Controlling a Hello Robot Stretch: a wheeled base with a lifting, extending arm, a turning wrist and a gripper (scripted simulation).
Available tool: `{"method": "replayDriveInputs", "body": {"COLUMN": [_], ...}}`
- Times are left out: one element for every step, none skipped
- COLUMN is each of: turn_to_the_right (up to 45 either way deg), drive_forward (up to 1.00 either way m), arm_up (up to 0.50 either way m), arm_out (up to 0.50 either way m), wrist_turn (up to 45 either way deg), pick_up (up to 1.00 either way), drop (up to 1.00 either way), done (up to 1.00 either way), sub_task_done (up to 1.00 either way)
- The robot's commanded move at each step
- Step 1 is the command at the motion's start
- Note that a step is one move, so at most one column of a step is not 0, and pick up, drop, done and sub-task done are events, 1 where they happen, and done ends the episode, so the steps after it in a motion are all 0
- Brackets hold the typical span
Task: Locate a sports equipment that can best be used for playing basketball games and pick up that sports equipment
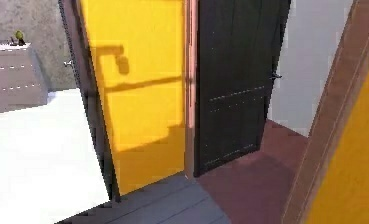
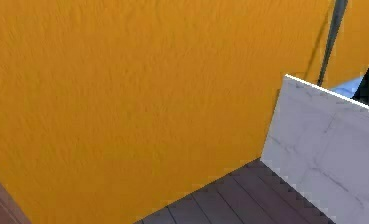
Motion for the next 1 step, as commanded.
{"method": "replayDriveInputs", "body": {"turn_to_the_right": [-3.0], "drive_forward": [0.00], "arm_up": [0.00], "arm_out": [0.00], "wrist_turn": [0.0], "pick_up": [0.00], "drop": [0.00], "done": [0.00], "sub_task_done": [0.00]}}
